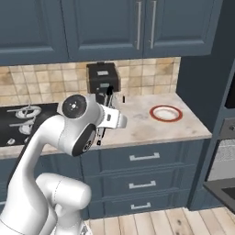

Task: Pick up the tongs from the counter and place them near the plate next to the oven.

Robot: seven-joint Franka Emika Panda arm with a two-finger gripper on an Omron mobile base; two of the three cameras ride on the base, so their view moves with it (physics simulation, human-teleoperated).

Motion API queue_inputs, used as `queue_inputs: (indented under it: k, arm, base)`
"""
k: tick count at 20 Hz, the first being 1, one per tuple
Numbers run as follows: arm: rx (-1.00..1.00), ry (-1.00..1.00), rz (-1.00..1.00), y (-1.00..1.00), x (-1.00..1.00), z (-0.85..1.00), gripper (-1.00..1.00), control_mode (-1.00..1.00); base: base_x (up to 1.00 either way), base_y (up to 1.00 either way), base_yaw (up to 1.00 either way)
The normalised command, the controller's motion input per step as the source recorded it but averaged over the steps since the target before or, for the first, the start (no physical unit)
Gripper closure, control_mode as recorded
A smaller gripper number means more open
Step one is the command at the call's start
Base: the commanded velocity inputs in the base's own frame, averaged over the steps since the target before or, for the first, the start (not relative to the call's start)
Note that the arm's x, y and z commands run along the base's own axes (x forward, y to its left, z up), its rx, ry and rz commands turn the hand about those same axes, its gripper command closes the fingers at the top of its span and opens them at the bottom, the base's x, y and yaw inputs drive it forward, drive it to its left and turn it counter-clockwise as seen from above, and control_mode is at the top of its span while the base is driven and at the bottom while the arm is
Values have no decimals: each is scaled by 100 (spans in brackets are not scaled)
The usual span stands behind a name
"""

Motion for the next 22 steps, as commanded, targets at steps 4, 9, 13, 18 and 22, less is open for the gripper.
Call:
queue_inputs:
  k: [4, 9, 13, 18, 22]
  arm:
    - [0, 0, 0, 0, 0, 0, 100, 100]
    - [0, 0, 0, 0, 0, 0, 100, 100]
    - [0, 0, 0, 0, 0, 0, 100, 100]
    - [0, 0, 0, 0, 0, 0, 100, 100]
    - [0, 0, 0, 0, 0, 0, 100, 100]
  base:
    - [40, -48, 28]
    - [49, -45, 27]
    - [48, -53, 27]
    - [52, -52, 27]
    - [53, -44, 27]
